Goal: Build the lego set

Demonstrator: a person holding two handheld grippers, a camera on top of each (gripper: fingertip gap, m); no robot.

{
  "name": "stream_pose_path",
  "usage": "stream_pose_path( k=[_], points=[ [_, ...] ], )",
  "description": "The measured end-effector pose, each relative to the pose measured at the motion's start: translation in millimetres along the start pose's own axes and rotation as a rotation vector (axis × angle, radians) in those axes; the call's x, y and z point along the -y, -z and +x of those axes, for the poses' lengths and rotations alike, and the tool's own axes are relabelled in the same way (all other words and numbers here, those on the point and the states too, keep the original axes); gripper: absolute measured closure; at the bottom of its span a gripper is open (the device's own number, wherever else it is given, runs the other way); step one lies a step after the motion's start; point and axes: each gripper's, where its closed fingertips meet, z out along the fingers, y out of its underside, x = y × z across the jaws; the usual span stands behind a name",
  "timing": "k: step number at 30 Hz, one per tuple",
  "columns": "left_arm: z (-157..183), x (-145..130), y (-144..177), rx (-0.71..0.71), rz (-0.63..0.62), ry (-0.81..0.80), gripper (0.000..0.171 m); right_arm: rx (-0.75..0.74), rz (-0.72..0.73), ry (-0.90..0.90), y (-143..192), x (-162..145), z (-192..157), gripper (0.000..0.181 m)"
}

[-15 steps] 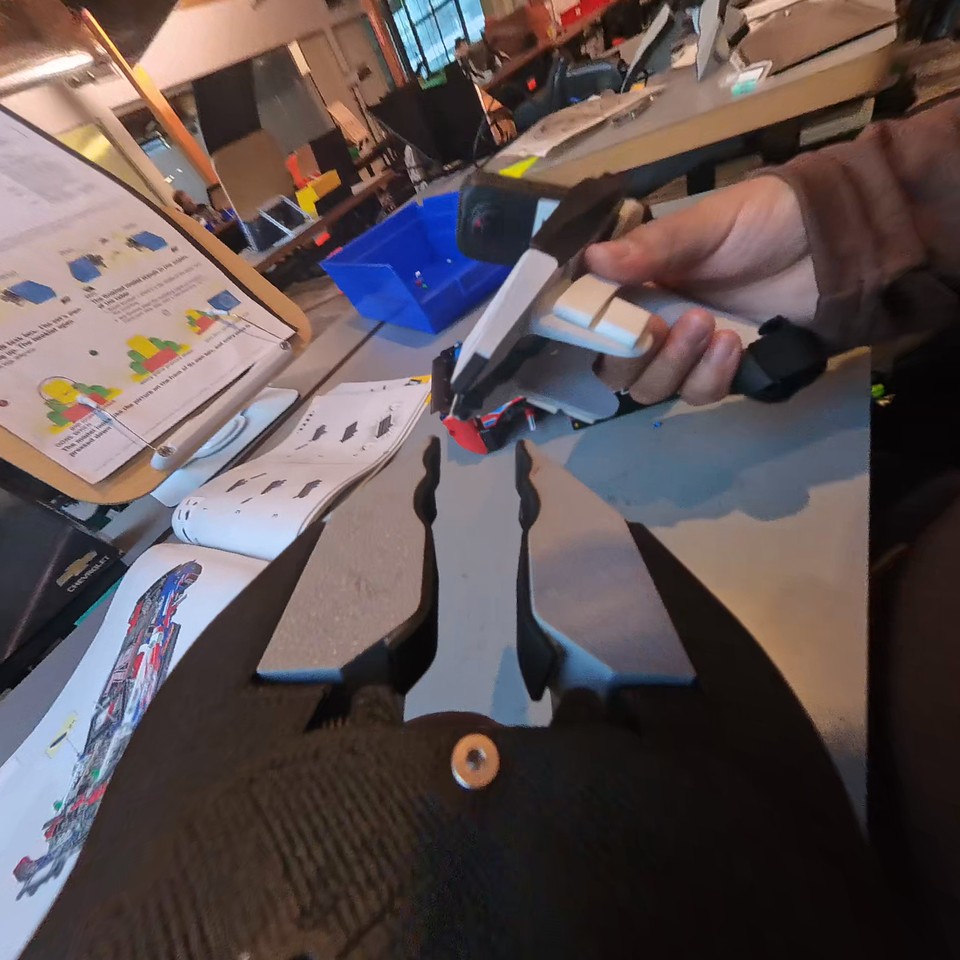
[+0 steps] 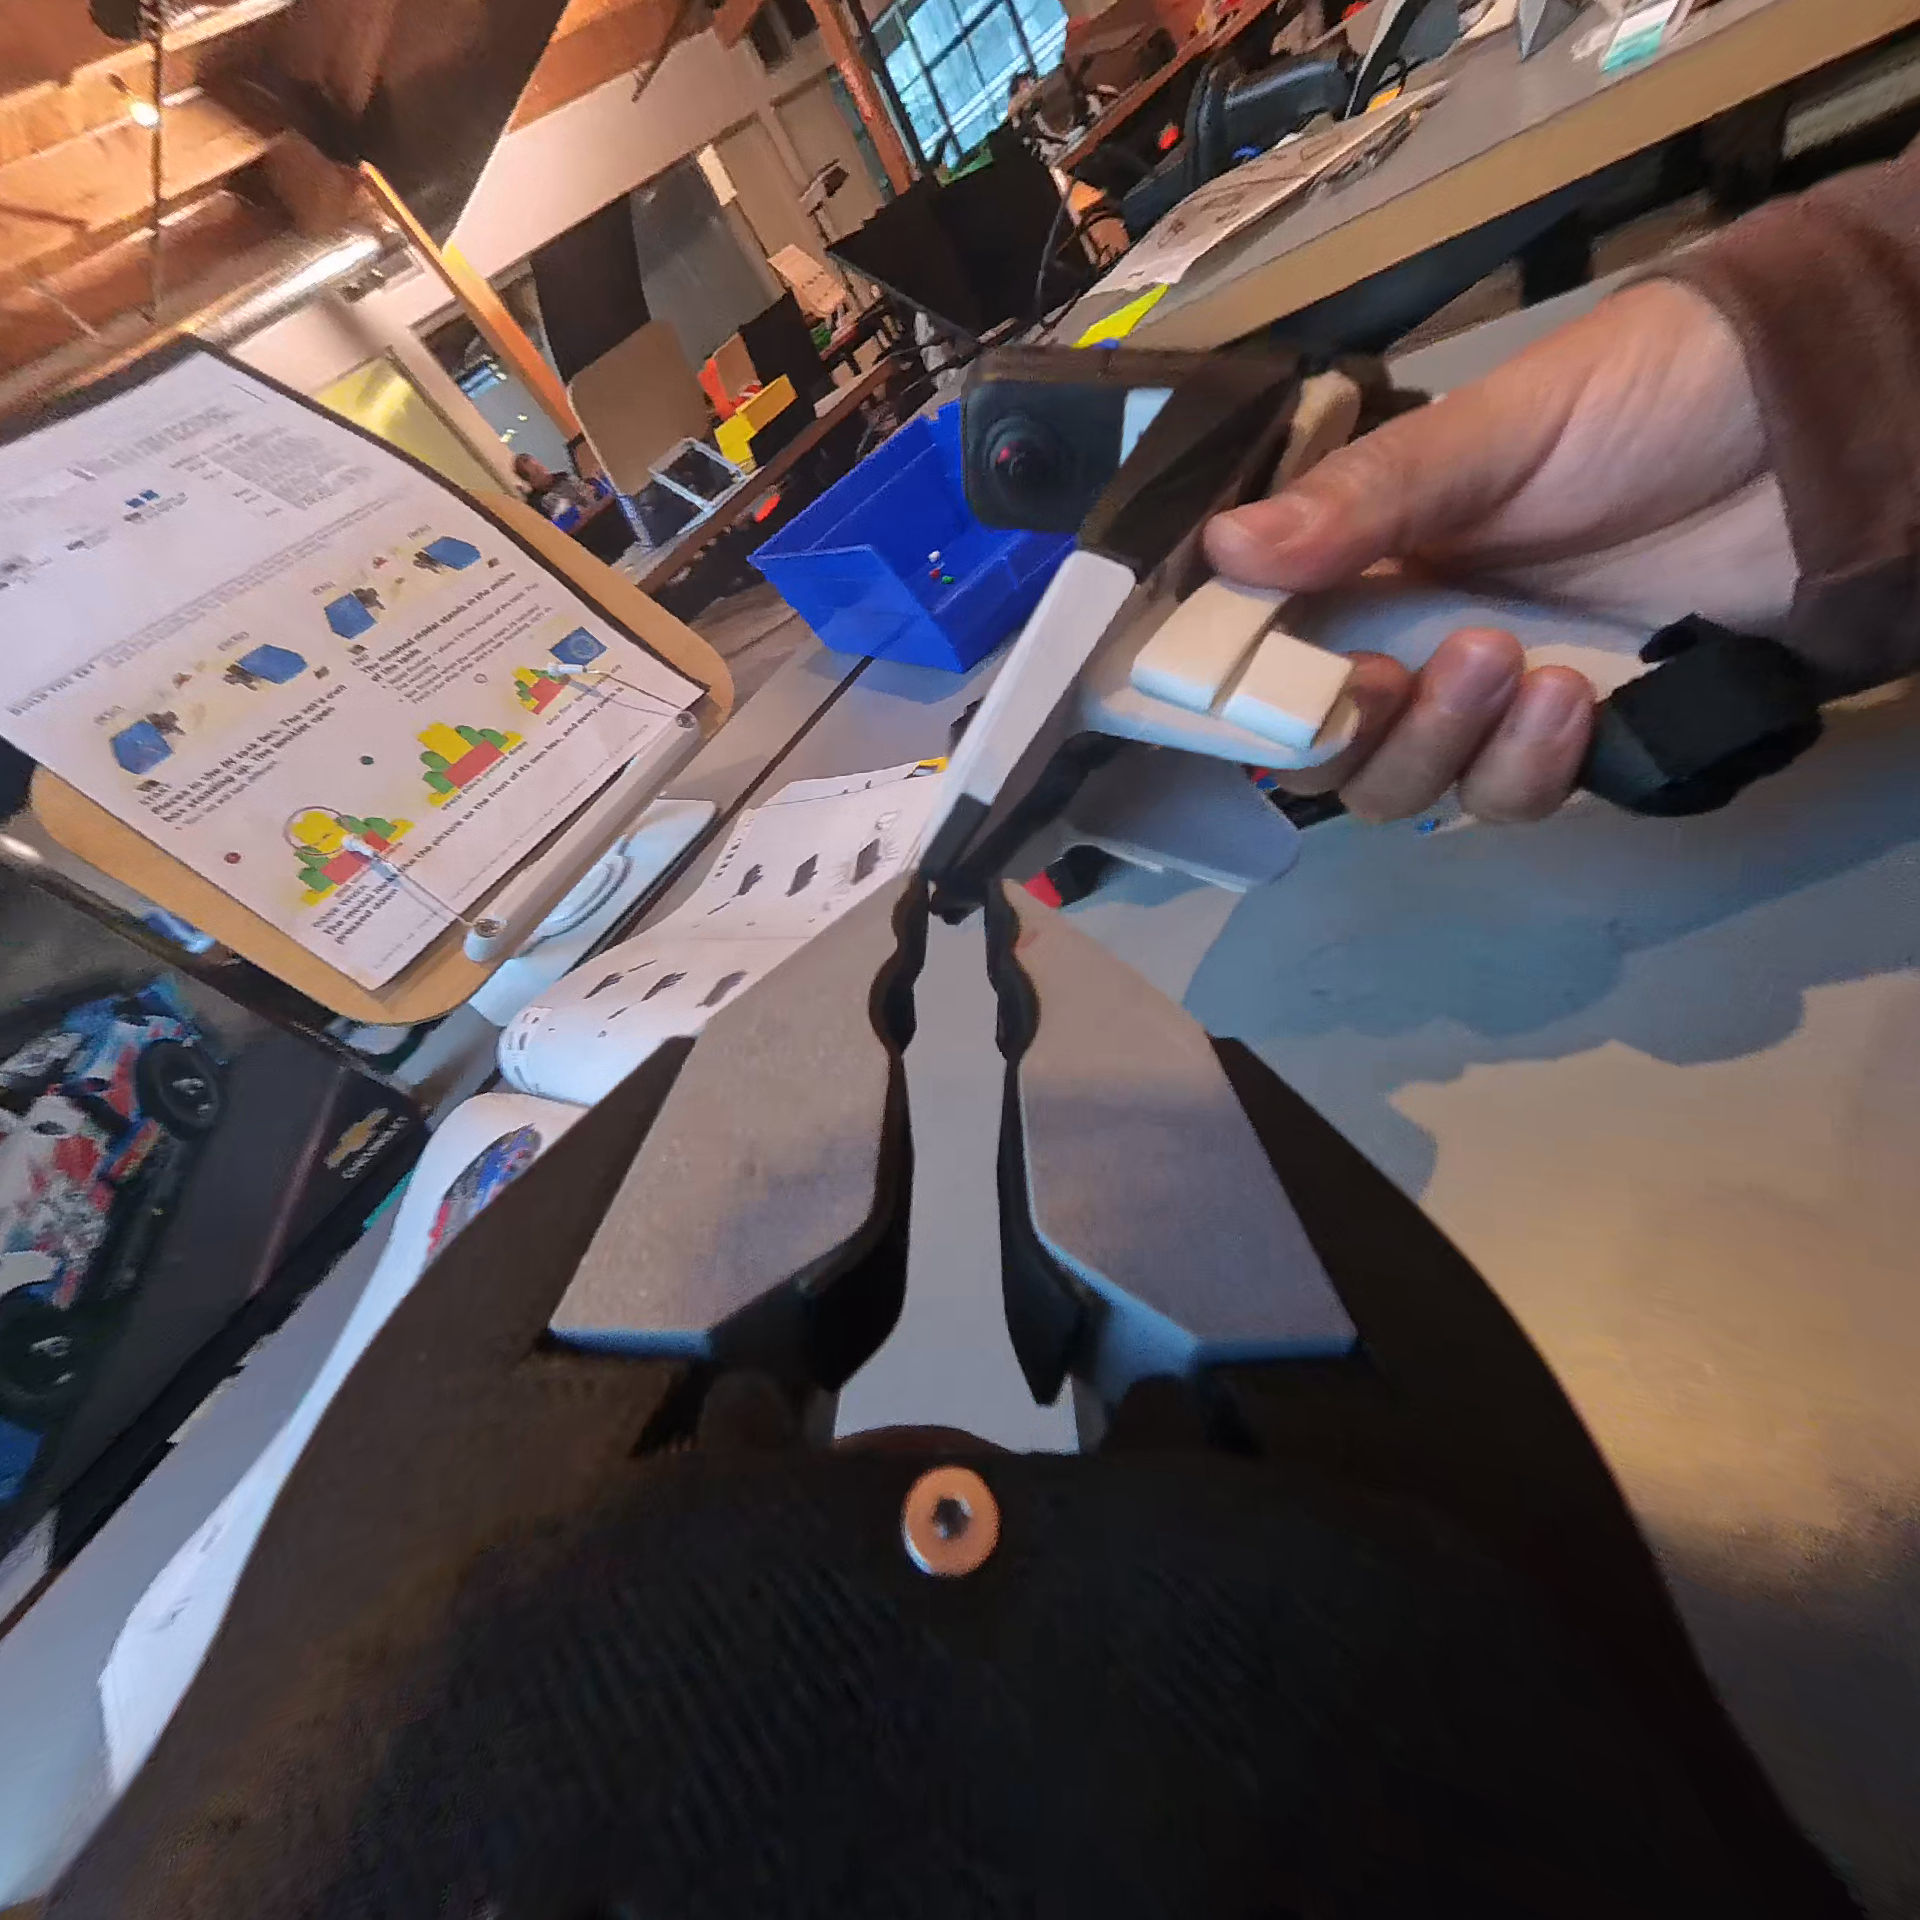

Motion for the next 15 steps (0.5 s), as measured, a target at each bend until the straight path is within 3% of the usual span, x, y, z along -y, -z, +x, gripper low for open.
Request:
stream_pose_path(
  k=[8, 15],
  points=[
    [-2.1, -19.0, -9.4, 0.047, -0.061, -0.029, 0.166, -0.259, 0.005, 0.189, 8.8, 3.2, 26.0, 0.167],
    [0.2, -20.4, -14.9, 0.06, -0.06, -0.06, 0.166, -0.273, -0.006, 0.244, 11.3, 1.0, 27.8, 0.167]
  ],
)
